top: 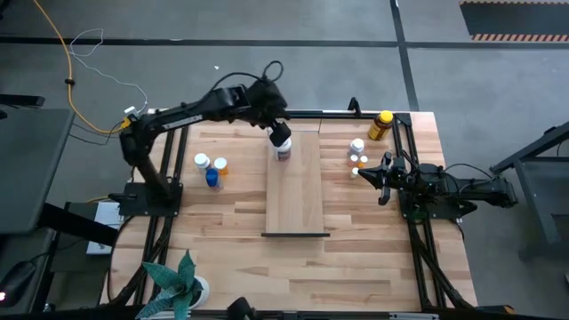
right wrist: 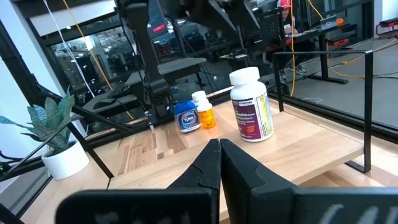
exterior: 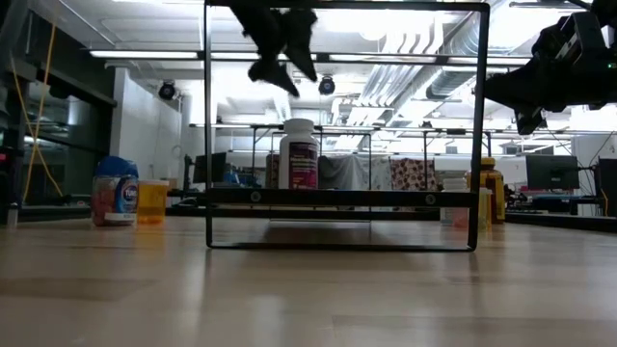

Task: Pick and place medicine bottles onto shelf by color
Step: Put the large yellow pill bottle on the shelf

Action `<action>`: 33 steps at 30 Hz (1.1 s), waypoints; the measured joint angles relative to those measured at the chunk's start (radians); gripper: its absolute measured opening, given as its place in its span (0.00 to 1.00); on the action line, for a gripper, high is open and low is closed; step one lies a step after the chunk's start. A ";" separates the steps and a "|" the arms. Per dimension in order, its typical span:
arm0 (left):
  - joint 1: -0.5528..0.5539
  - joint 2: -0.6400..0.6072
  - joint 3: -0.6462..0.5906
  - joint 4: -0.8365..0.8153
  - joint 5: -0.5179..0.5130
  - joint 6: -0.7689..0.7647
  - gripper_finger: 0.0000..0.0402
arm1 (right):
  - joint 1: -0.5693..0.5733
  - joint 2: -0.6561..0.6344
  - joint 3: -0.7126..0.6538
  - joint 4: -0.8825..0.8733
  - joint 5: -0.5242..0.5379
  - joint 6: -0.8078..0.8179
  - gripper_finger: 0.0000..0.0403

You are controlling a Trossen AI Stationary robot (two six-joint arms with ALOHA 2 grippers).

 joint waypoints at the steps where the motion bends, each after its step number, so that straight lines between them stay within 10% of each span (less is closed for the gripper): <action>1: -0.013 -0.022 -0.013 0.023 -0.010 0.006 0.77 | 0.000 0.000 0.000 0.000 0.000 0.000 0.00; 7: -0.110 -0.204 -0.204 0.289 -0.046 0.030 0.77 | 0.000 0.000 0.000 0.000 0.000 0.000 0.00; 23: -0.306 -0.892 -1.168 1.089 -0.036 0.058 0.77 | 0.000 0.000 0.000 0.000 0.000 0.000 0.00; 33: -0.355 -1.042 -1.359 1.229 -0.036 0.092 0.77 | 0.000 0.000 0.000 0.000 0.000 0.000 0.00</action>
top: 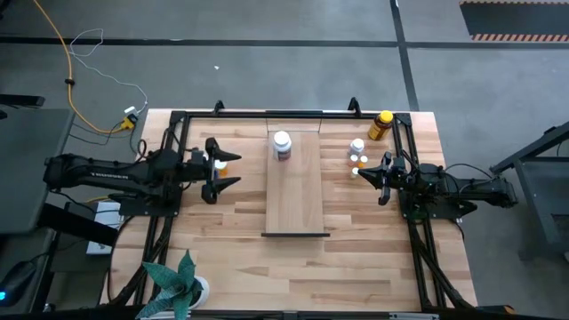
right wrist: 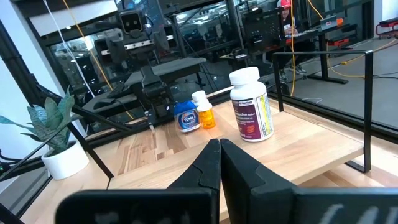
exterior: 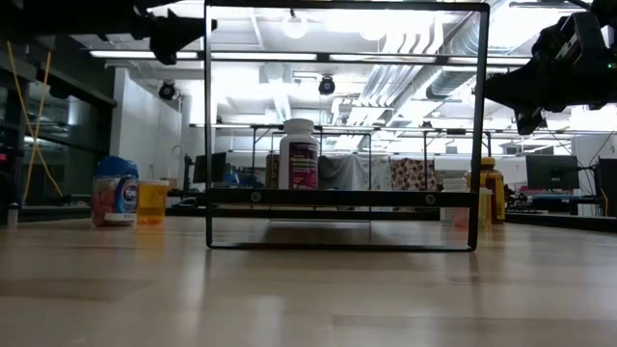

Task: Pick and place medicine bottles onto shelf by color
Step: Put the large yellow pill bottle on the shelf

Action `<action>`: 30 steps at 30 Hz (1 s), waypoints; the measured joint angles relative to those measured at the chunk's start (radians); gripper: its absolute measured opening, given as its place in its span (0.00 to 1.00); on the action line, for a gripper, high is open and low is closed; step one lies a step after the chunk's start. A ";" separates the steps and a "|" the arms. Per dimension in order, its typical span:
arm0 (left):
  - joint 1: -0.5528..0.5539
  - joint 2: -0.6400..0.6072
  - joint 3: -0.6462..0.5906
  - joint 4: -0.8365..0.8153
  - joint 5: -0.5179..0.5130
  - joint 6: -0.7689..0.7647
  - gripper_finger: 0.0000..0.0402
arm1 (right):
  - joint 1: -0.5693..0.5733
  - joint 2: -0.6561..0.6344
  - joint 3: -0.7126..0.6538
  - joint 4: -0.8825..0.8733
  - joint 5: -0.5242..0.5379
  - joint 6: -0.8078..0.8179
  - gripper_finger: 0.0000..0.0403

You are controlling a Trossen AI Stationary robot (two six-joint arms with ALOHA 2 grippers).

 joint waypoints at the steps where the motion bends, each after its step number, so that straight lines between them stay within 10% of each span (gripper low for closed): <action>1: -0.002 -0.006 -0.004 -0.002 0.000 0.000 0.77 | 0.000 0.000 0.000 0.000 0.000 0.000 0.00; 22: -0.008 0.053 -0.006 -0.038 -0.027 -0.027 0.77 | 0.000 0.000 0.000 0.007 0.006 0.000 0.00; 30: -0.008 0.053 -0.006 -0.038 -0.028 -0.027 0.77 | -0.001 0.000 0.000 0.313 0.074 0.015 0.00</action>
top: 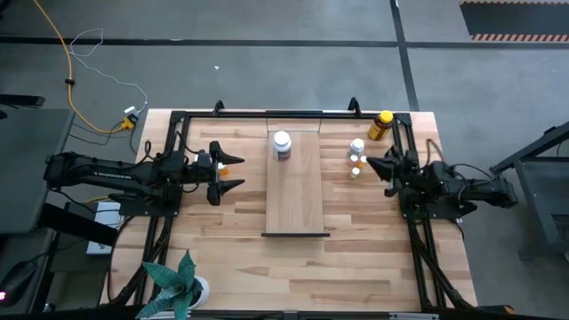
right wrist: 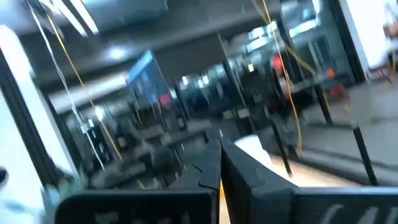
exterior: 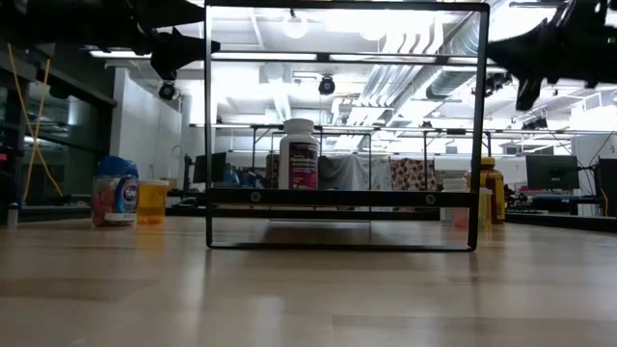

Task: Pick and place medicine bottles onto shelf by color
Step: Put the large yellow pill bottle on the shelf

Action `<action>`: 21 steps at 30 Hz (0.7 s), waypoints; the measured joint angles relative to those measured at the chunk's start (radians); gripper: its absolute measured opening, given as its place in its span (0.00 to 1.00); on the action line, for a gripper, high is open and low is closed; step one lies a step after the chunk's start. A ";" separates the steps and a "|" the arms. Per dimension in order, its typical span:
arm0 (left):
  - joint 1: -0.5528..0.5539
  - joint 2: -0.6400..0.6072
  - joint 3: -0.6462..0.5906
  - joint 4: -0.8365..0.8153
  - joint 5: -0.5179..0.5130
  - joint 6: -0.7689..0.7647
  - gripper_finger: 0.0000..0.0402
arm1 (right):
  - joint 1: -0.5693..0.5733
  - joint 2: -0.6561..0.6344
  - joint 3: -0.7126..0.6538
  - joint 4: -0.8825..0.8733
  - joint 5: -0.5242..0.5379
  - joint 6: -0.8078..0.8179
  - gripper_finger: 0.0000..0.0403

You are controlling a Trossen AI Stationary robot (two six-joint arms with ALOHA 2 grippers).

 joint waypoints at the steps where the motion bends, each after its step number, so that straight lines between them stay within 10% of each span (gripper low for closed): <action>1: 0.000 0.000 0.000 0.000 0.000 0.000 0.77 | 0.000 0.000 0.000 0.027 0.000 -0.009 0.00; 9: 0.000 0.000 0.000 0.008 -0.003 0.000 0.77 | 0.000 0.069 0.000 0.004 0.296 0.046 0.05; 21: 0.002 0.000 0.000 0.008 -0.037 0.000 0.77 | -0.155 0.431 0.274 -0.303 0.614 0.093 0.58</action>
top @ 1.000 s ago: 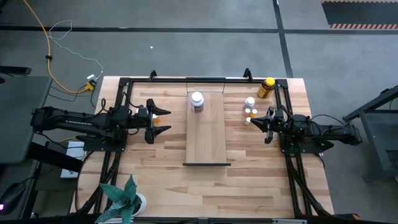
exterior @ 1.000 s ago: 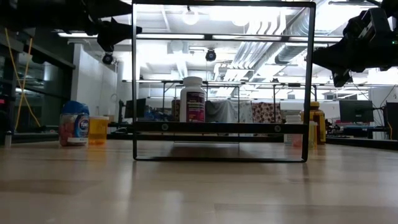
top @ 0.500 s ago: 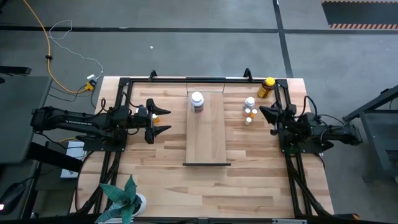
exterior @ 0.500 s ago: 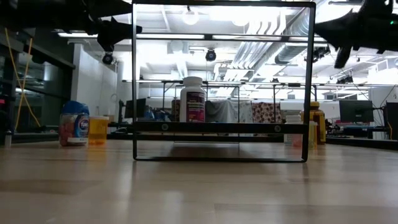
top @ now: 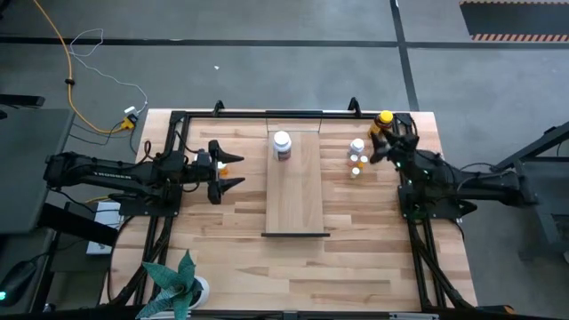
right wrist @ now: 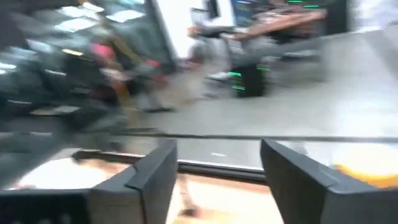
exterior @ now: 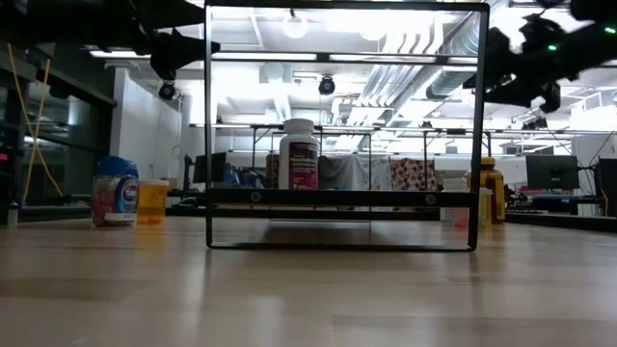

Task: Pick and place medicine bottles onto shelf by color
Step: Put the large yellow pill bottle on the shelf

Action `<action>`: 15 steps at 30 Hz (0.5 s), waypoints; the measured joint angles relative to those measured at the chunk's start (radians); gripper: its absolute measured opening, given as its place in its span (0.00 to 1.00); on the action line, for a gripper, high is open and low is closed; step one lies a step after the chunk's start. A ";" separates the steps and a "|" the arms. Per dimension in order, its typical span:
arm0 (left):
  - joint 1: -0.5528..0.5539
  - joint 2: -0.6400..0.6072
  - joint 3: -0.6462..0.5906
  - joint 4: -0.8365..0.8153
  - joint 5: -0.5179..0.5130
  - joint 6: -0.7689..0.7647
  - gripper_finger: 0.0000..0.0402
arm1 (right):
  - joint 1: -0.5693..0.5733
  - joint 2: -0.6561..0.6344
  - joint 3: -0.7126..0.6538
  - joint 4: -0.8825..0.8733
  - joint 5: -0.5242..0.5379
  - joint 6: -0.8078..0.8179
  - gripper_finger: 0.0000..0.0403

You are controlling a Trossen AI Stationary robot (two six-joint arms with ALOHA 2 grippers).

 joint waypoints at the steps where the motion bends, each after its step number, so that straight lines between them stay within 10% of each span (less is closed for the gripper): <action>1: 0.000 0.000 0.000 0.000 -0.001 0.000 0.77 | -0.022 0.050 0.040 -0.056 0.037 0.023 0.60; 15: 0.000 0.000 0.000 0.000 -0.009 0.000 0.77 | -0.387 0.725 0.475 -0.602 0.065 0.412 0.62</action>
